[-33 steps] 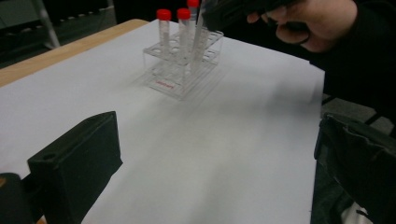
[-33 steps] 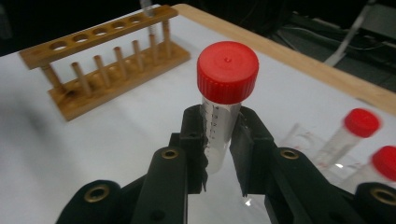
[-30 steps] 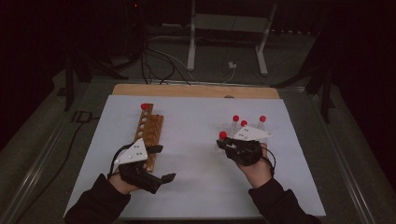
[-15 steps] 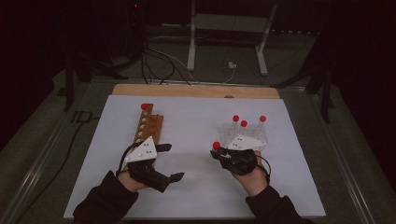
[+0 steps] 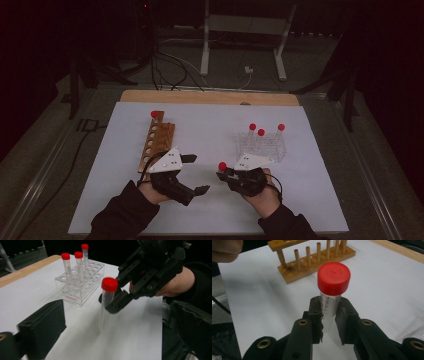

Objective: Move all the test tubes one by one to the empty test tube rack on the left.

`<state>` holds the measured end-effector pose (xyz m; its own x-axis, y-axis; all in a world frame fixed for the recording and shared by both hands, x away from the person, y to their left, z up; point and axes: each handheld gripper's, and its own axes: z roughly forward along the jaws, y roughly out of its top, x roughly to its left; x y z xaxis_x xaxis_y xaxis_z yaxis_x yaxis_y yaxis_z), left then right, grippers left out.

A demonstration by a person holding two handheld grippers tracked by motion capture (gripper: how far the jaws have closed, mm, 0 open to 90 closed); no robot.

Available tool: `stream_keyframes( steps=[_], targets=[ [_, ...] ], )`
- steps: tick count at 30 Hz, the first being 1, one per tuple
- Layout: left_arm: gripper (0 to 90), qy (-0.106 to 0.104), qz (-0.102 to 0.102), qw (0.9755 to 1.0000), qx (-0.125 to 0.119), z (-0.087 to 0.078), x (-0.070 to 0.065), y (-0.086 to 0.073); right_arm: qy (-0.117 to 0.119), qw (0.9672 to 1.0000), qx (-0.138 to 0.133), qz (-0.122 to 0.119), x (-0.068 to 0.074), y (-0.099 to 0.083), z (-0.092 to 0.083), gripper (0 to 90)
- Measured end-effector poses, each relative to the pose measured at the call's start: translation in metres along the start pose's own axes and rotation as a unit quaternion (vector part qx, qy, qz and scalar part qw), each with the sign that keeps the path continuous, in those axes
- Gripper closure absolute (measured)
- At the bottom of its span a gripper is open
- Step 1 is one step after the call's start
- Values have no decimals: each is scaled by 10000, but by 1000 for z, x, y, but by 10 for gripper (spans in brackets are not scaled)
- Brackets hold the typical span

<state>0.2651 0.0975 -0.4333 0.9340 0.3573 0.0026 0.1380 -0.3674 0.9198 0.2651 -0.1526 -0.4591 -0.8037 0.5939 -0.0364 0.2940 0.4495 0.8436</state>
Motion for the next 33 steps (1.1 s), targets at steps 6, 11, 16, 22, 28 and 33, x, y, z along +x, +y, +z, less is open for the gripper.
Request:
stream_keyframes(
  steps=[6,11,16,22,28,33],
  targets=[
    [84,-24,25,10000,-10,14,1,4,67,10000,35,-34,4,-1,2,753],
    [165,-37,88,10000,-2,23,0,6,102,9999,35,-48,4,-1,2,753],
    [244,46,109,9999,-13,30,1,8,112,9999,38,-52,4,-1,2,754],
    [429,105,263,9996,-16,37,-1,10,132,9999,51,-41,5,-1,3,753],
    [580,198,399,9990,95,40,-2,9,131,9999,31,-38,4,-1,2,754],
    [663,176,444,9988,133,43,-2,8,151,9999,46,-50,4,-1,2,754]
  ],
)
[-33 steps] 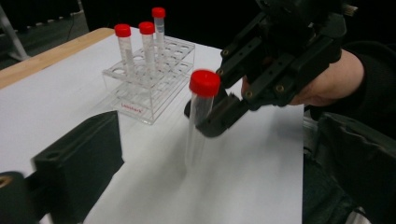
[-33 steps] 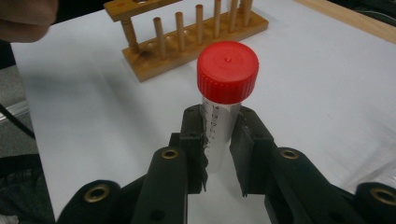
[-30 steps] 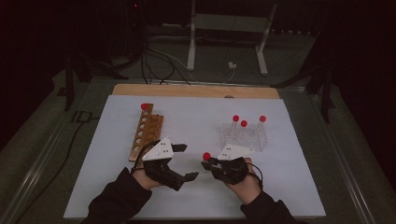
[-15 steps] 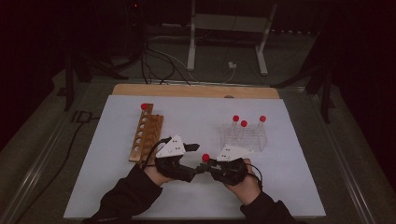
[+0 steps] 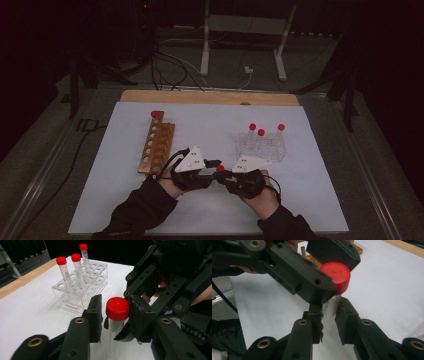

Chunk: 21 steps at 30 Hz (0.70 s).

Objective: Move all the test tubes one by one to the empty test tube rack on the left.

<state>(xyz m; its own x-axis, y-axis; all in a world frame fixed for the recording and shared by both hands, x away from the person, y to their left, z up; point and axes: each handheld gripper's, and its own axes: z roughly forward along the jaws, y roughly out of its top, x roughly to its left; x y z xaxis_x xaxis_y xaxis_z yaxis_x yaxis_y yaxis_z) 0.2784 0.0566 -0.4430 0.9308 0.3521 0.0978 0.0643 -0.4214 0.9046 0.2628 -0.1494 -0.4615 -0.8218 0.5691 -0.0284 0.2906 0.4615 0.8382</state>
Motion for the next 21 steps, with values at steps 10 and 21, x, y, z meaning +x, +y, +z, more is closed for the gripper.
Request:
stream_keyframes(
  steps=[10,21],
  targets=[
    [718,16,88,9999,63,2,1,2,34,10000,0,69,-2,-1,0,752],
    [720,149,21,9998,88,-8,11,6,-40,9995,-247,180,-8,0,-7,567]
  ],
)
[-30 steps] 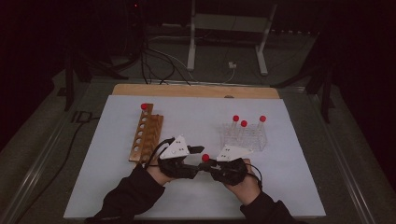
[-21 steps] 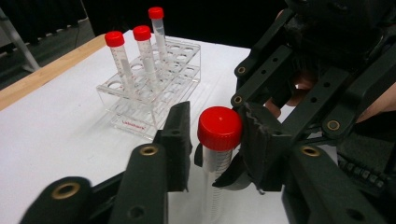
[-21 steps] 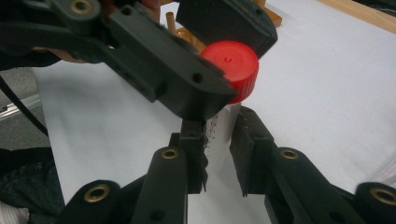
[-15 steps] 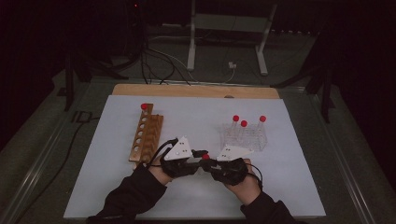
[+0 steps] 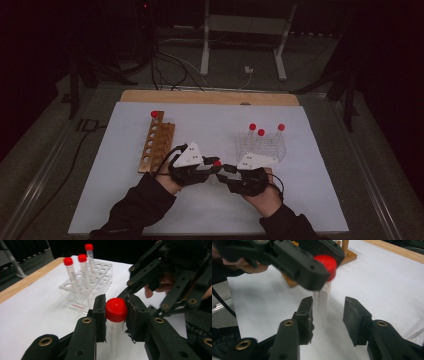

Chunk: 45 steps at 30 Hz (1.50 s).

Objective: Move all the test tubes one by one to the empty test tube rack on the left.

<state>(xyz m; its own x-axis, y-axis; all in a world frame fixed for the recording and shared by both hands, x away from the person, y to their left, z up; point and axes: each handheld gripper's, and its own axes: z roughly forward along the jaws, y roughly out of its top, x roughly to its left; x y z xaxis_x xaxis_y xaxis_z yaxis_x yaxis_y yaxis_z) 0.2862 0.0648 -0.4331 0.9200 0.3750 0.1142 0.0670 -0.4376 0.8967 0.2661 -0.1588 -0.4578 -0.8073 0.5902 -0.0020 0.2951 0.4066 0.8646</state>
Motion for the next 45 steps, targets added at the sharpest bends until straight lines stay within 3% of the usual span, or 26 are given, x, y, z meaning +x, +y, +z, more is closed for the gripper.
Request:
stream_keyframes(
  steps=[11,15,19,26,36,45],
  targets=[
    [720,337,-102,9993,-124,-26,17,7,168,9998,-89,26,-1,2,-3,368],
    [720,461,-129,9987,-152,-35,24,9,128,9997,-156,102,-2,3,-4,258],
    [721,627,-155,9977,-219,-47,31,12,82,9996,-219,182,-2,4,-6,148],
    [721,907,-231,9952,-295,-65,47,17,88,9993,-279,213,-4,5,-8,50],
    [720,1439,-334,9882,-396,-93,74,24,214,9988,-332,273,-6,5,-10,0],
    [720,1950,-636,9773,-535,-108,105,14,261,9986,-393,250,-6,5,-12,0]
  ],
)
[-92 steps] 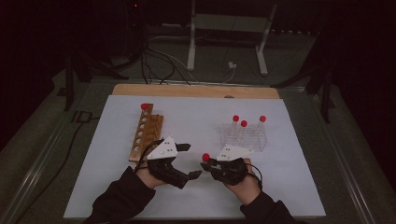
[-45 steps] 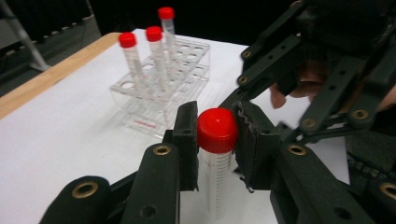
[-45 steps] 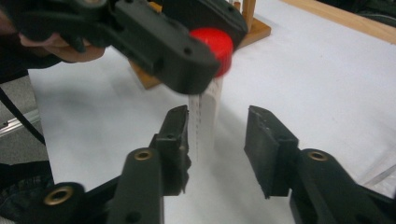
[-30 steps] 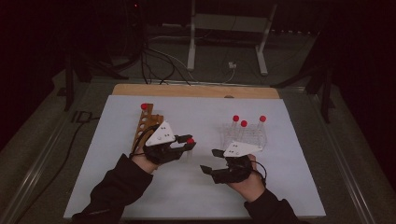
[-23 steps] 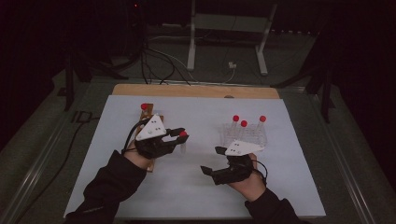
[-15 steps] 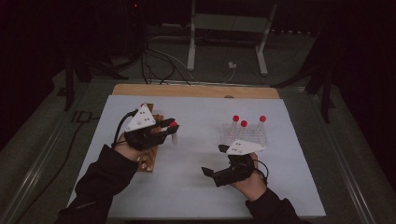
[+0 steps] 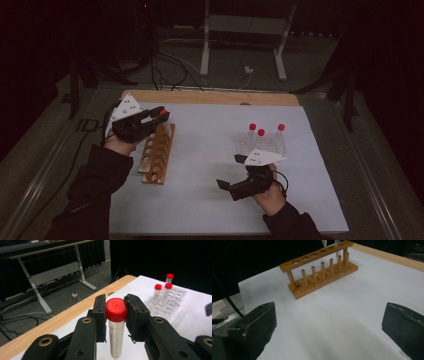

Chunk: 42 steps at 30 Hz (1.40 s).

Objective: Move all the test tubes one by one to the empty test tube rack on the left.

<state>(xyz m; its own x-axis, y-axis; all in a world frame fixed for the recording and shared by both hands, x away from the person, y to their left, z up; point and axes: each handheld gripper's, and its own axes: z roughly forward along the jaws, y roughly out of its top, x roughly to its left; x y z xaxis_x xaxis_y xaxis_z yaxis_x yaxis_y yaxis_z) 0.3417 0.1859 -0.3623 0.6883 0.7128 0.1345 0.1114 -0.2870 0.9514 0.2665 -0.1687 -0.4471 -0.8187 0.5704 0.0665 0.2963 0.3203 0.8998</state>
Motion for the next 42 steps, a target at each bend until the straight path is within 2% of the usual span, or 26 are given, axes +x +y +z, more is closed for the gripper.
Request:
stream_keyframes(
  steps=[10,14,19,24,26,34,42],
  targets=[
    [721,526,-251,9982,104,5,29,-14,-41,10000,-64,3,-2,0,-1,0],
    [721,788,-296,9963,153,7,39,-20,-19,10000,-83,0,-1,0,-2,0],
    [721,954,-460,9943,105,10,48,-29,-39,10000,-75,-1,-3,-1,-2,0],
    [720,1063,-540,9928,153,18,48,-42,-51,9999,-104,7,-3,-2,-2,0],
    [720,1037,-577,9928,184,21,47,-47,-45,9999,-100,4,-3,-1,-3,0],
    [720,1019,-558,9918,532,31,46,-60,-57,9999,-127,8,-4,-2,-4,0],
    [720,1028,-488,9896,885,41,44,-71,-45,9999,-109,7,-4,-2,-4,0]
  ],
)
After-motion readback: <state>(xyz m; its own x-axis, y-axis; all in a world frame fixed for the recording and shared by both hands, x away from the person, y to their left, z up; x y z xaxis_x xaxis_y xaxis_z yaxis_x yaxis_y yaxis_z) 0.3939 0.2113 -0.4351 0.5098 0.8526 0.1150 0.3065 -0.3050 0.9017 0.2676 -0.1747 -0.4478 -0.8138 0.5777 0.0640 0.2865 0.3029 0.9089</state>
